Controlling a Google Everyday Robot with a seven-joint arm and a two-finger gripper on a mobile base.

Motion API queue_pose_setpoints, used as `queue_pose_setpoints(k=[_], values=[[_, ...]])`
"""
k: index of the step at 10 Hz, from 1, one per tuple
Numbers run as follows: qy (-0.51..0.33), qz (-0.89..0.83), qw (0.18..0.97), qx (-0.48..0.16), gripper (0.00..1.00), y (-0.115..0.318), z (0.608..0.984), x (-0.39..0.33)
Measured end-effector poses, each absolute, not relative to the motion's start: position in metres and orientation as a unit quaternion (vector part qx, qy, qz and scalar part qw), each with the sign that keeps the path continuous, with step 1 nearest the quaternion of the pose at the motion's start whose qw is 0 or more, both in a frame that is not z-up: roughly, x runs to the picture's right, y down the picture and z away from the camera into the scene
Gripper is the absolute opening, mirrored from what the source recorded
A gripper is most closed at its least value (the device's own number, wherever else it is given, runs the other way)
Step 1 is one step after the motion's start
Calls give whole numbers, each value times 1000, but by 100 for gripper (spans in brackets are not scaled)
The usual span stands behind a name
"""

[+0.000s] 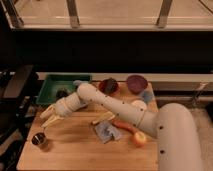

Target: Place fork in metal cup

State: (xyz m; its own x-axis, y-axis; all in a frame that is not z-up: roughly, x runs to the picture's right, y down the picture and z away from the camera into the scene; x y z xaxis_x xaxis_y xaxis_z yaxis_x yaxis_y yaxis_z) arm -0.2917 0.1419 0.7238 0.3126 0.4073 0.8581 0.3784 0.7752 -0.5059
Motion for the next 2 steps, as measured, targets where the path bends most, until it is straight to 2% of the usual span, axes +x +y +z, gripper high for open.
queue_pose_setpoints(k=[2], values=[[-592, -1, 731, -341, 80, 144, 723, -294]])
